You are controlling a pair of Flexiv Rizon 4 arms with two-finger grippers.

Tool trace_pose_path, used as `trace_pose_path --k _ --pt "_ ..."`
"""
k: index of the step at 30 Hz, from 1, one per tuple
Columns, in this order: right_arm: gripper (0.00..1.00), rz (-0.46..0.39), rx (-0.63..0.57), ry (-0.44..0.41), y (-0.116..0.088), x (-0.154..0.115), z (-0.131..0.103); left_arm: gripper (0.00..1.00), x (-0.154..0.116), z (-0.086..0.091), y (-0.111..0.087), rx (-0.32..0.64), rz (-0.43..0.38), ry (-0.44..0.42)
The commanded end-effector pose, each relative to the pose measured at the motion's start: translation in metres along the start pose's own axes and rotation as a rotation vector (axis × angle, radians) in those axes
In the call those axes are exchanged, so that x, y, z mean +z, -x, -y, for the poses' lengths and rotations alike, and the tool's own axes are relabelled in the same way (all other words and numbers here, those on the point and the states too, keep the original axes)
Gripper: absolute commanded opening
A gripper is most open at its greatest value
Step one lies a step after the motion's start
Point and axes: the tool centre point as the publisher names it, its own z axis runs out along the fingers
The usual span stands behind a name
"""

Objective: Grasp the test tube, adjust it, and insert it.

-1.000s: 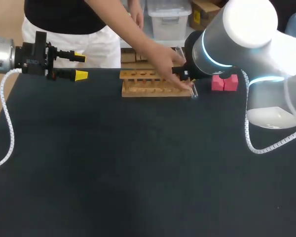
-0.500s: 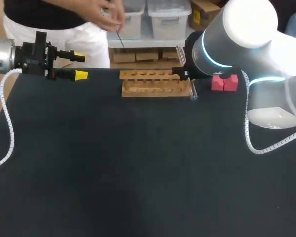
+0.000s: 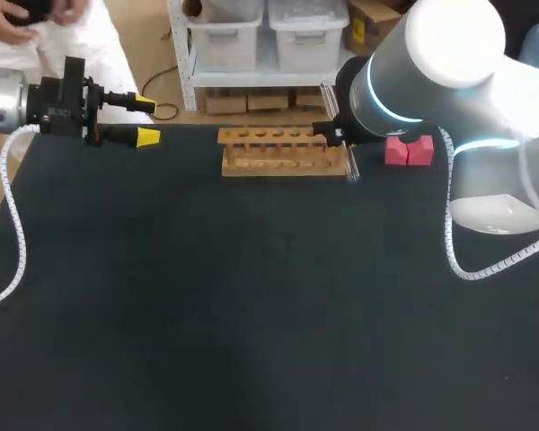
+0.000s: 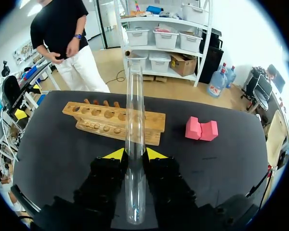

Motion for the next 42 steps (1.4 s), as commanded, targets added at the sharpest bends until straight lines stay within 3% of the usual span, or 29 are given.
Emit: trace_pose_path --k 1,15,42 --pt "0.0 0.008 0.001 -0.002 -0.002 -0.001 0.0 1.0 0.0 0.0 -0.001 0.003 0.003 0.0" --pt "0.0 -0.001 -0.007 -0.083 0.004 0.021 -0.003 1.0 0.0 0.0 -0.001 0.003 0.003 0.0" --pt "0.0 -0.08 -0.025 -0.076 -0.002 0.051 -0.018 1.0 0.0 0.0 -0.001 0.003 0.003 0.0"
